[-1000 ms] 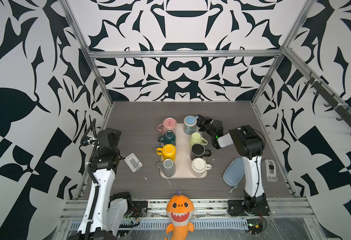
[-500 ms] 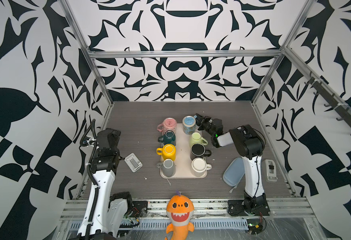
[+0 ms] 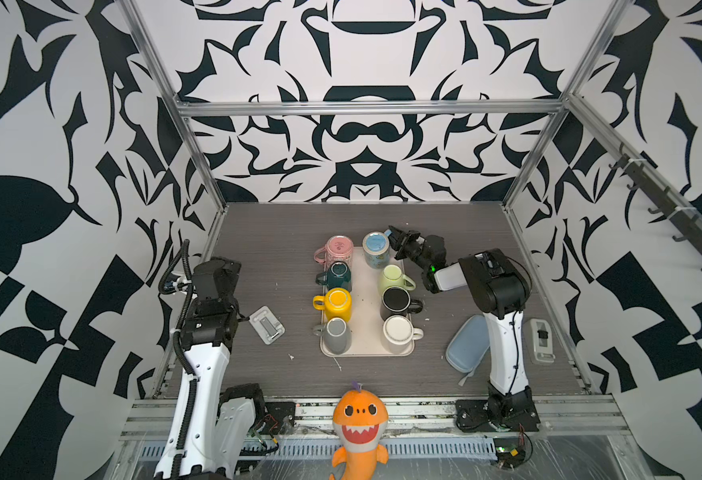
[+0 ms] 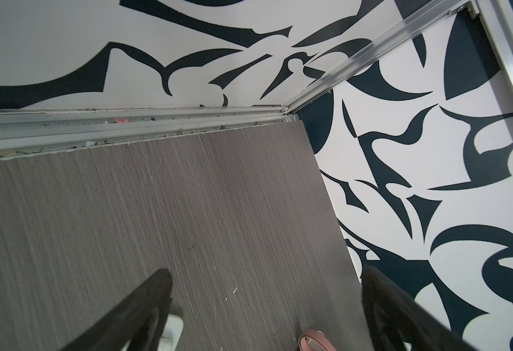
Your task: Turn the mug right side up
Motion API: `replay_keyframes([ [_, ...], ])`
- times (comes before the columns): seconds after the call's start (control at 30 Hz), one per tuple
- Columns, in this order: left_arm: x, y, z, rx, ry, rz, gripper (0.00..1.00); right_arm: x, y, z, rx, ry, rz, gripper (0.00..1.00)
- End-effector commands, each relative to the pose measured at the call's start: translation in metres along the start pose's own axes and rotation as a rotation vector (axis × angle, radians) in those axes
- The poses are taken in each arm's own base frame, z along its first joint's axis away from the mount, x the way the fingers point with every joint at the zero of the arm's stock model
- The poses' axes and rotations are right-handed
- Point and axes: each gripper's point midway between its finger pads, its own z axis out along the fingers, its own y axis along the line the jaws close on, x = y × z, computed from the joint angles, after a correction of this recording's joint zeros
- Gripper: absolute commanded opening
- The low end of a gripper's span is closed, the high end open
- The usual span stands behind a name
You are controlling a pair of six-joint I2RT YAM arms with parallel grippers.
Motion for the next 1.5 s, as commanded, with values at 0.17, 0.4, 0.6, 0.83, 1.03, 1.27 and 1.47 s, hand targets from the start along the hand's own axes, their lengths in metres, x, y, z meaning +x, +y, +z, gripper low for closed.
replay_keyframes([
  [0.17, -0.002, 0.006, -0.004, -0.021, -0.009, 0.006, 1.0, 0.031, 0.045, 0.008, -0.081, 0.105, -0.116, 0.0],
  [0.4, 0.0, 0.006, -0.003, -0.021, -0.003, 0.007, 1.0, 0.039, 0.051, 0.011, -0.088, 0.141, -0.154, 0.0],
  [0.6, 0.001, 0.005, -0.002, -0.018, 0.003, 0.006, 1.0, 0.046, 0.053, 0.013, -0.08, 0.174, -0.19, 0.0],
  [0.83, 0.004, -0.002, -0.001, 0.009, 0.022, 0.003, 0.97, 0.055, 0.055, 0.014, -0.064, 0.214, -0.247, 0.0],
  [1.03, 0.009, -0.014, 0.002, 0.047, 0.066, 0.01, 0.94, 0.061, 0.057, 0.016, -0.065, 0.246, -0.288, 0.0],
  [1.27, 0.016, -0.043, 0.002, 0.15, 0.133, 0.045, 0.9, 0.069, 0.056, 0.017, -0.033, 0.288, -0.349, 0.0],
  [1.47, 0.023, -0.093, -0.005, 0.29, 0.25, 0.125, 0.89, 0.076, 0.054, 0.019, -0.002, 0.335, -0.398, 0.0],
])
